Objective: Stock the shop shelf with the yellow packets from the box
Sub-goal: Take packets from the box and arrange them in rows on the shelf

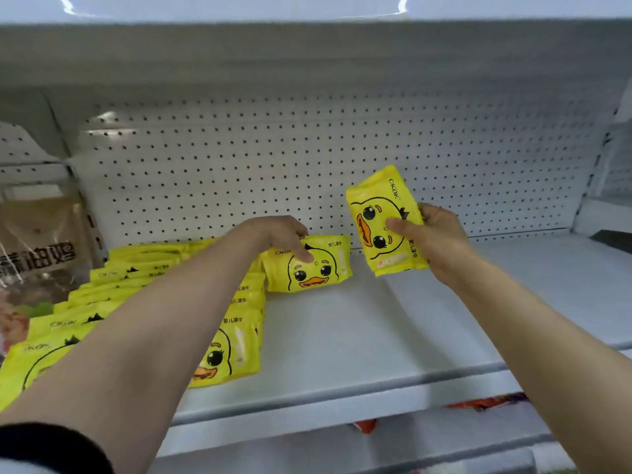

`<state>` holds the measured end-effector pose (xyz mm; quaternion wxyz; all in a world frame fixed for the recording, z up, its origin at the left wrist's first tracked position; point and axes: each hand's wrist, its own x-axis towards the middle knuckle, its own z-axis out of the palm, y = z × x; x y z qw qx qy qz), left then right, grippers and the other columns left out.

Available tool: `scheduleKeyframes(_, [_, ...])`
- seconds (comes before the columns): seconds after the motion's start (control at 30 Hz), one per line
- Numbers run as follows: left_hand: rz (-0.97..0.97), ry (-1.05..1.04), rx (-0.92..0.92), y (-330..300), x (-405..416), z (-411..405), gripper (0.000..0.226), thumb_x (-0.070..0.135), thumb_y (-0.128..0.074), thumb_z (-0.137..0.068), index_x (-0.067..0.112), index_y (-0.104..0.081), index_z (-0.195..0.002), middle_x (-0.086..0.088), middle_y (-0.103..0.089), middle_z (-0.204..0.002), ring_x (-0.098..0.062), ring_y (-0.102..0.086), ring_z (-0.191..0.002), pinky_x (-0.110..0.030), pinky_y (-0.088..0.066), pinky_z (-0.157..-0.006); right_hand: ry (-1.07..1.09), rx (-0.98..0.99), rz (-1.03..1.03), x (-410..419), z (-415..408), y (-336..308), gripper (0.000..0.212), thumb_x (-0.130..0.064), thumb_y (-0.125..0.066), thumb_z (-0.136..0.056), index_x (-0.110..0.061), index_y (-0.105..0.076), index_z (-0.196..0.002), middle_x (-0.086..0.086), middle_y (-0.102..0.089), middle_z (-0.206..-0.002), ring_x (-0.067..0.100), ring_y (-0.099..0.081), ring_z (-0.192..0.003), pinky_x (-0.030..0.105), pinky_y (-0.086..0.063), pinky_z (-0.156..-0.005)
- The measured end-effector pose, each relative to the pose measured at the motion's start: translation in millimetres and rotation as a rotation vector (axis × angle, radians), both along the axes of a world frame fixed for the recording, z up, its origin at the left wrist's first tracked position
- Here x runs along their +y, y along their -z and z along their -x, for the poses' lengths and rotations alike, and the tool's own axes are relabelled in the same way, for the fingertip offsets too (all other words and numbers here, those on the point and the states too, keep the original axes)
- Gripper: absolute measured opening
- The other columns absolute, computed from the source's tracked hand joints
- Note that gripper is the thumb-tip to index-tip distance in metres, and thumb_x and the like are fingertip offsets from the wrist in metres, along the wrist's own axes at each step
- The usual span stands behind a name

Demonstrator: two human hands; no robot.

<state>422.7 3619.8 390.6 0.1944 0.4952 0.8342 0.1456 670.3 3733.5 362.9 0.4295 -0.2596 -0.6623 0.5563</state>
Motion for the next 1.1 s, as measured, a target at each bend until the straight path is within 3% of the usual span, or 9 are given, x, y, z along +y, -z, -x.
scheduleKeyframes(0.13, [0.028,0.070,0.102,14.4,29.7,20.4,0.056,0.034,-0.082,-0.075,0.015,-0.060,-0.124,-0.003,-0.059,-0.126,-0.024,-0.055,-0.116,-0.031,-0.045,-0.090,0.017,-0.006,0.022,15.3,17.4,5.2,0.026,-0.013,-0.079,-0.081,-0.011,-0.071,-0.106,0.008,-0.076,-0.098,0.029,-0.074,-0.090,0.055,-0.058,-0.084])
scheduleKeyframes(0.2, [0.028,0.072,0.113,24.3,39.7,30.2,0.059,0.033,-0.082,-0.075,0.015,-0.059,-0.126,-0.003,-0.059,-0.127,-0.024,-0.056,-0.115,-0.030,-0.044,-0.088,0.030,-0.024,0.033,22.9,22.0,7.8,0.027,-0.014,-0.080,-0.080,-0.011,-0.070,-0.105,0.007,-0.076,-0.098,0.028,-0.074,-0.090,0.054,-0.058,-0.085])
scheduleKeyframes(0.33, [-0.021,0.085,0.141,34.5,53.0,45.5,0.043,0.031,-0.079,-0.079,0.018,-0.064,-0.117,-0.002,-0.063,-0.118,-0.021,-0.058,-0.107,-0.028,-0.045,-0.087,0.040,-0.056,0.023,36.8,26.9,9.1,0.025,-0.014,-0.081,-0.079,-0.012,-0.071,-0.102,0.006,-0.077,-0.096,0.028,-0.074,-0.089,0.053,-0.058,-0.085])
scheduleKeyframes(0.47, [-0.094,0.051,0.278,40.8,56.6,53.8,0.055,0.035,-0.078,-0.078,0.019,-0.060,-0.128,-0.002,-0.057,-0.126,-0.022,-0.052,-0.119,-0.027,-0.040,-0.090,0.037,-0.089,0.013,47.7,33.0,7.2,0.022,-0.014,-0.080,-0.080,-0.013,-0.071,-0.100,0.006,-0.076,-0.096,0.027,-0.073,-0.089,0.051,-0.059,-0.085])
scheduleKeyframes(0.57, [-0.170,0.002,0.315,44.8,54.1,59.4,0.060,0.033,-0.082,-0.073,0.021,-0.059,-0.127,0.000,-0.058,-0.126,-0.021,-0.053,-0.117,-0.031,-0.044,-0.095,0.025,-0.103,0.008,52.4,40.1,5.5,0.019,-0.014,-0.080,-0.080,-0.014,-0.071,-0.097,0.005,-0.076,-0.094,0.026,-0.074,-0.088,0.049,-0.059,-0.084])
scheduleKeyframes(0.7, [-0.254,-0.079,0.376,52.5,47.9,58.6,0.057,0.033,-0.084,-0.069,0.024,-0.056,-0.117,0.003,-0.059,-0.119,-0.019,-0.055,-0.103,-0.032,-0.044,-0.078,0.009,-0.122,-0.014,52.8,50.9,4.4,0.021,-0.015,-0.080,-0.080,-0.013,-0.072,-0.099,0.006,-0.076,-0.095,0.023,-0.073,-0.086,0.042,-0.060,-0.080])
scheduleKeyframes(0.83, [-0.259,-0.043,0.527,52.9,48.3,56.5,0.059,0.038,-0.082,-0.072,0.021,-0.055,-0.122,0.000,-0.056,-0.124,-0.022,-0.050,-0.117,-0.034,-0.042,-0.087,-0.035,-0.114,-0.025,48.5,54.8,4.1,0.023,-0.014,-0.078,-0.082,-0.012,-0.071,-0.103,0.003,-0.076,-0.096,0.016,-0.072,-0.081,0.028,-0.057,-0.067])
scheduleKeyframes(1.1, [-0.166,-0.008,0.878,52.1,53.9,56.3,0.064,0.054,-0.073,-0.075,0.020,-0.056,-0.125,-0.004,-0.048,-0.125,-0.023,-0.041,-0.121,-0.035,-0.039,-0.098,-0.023,-0.128,-0.014,55.3,49.0,7.0,0.024,-0.016,-0.080,-0.081,-0.014,-0.072,-0.103,0.004,-0.076,-0.096,0.022,-0.073,-0.088,0.040,-0.060,-0.079])
